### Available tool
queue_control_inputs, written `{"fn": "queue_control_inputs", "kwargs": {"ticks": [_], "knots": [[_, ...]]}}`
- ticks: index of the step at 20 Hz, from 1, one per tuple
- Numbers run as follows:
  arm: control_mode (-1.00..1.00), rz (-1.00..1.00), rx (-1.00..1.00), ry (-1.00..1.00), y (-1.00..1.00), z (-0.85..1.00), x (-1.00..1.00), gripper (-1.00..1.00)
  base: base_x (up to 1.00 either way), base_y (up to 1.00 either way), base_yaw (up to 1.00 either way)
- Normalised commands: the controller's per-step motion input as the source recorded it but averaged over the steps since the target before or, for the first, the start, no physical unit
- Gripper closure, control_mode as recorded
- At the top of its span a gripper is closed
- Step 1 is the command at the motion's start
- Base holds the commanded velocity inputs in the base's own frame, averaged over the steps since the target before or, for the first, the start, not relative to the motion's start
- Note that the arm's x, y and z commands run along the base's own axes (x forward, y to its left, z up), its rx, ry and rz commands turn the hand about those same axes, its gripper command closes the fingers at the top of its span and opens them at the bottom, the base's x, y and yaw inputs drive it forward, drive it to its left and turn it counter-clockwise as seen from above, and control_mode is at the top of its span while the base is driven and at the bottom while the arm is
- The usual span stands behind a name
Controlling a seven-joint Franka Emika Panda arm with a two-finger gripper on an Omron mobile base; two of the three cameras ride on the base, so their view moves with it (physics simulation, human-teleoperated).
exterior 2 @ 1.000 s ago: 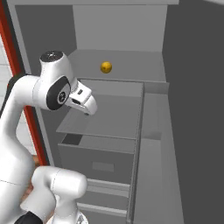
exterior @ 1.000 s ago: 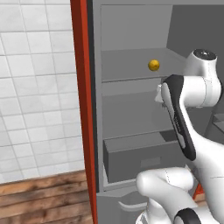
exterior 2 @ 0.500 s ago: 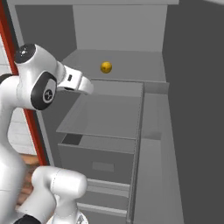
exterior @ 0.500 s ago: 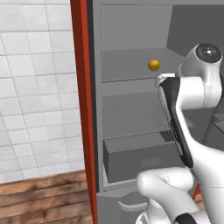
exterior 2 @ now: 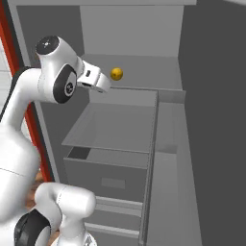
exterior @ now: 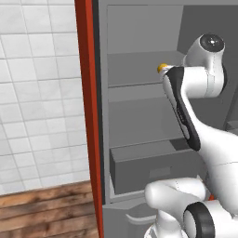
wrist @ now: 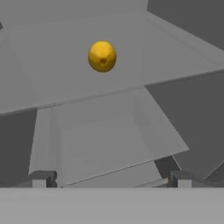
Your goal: Retrieve a lemon from the fridge and place it on the cutting board with the fish.
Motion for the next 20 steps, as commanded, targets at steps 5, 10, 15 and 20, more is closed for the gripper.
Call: {"fn": "queue_control_inputs", "kwargs": {"ticks": [5,10,15,20], "knots": [[-1.0,0.0,0.0,0.0,-0.01,0.0,0.6,-1.0,0.0,0.0,0.0],[-1.0,0.01,0.01,-0.01,-0.22,0.02,0.43,-1.0,0.0,0.0,0.0],[-1.0,0.0,0.0,0.0,-0.2,0.03,0.06,-1.0,0.0,0.0,0.0],[-1.0,0.09,0.0,0.0,0.0,-0.01,0.43,-1.0,0.0,0.0,0.0]]}}
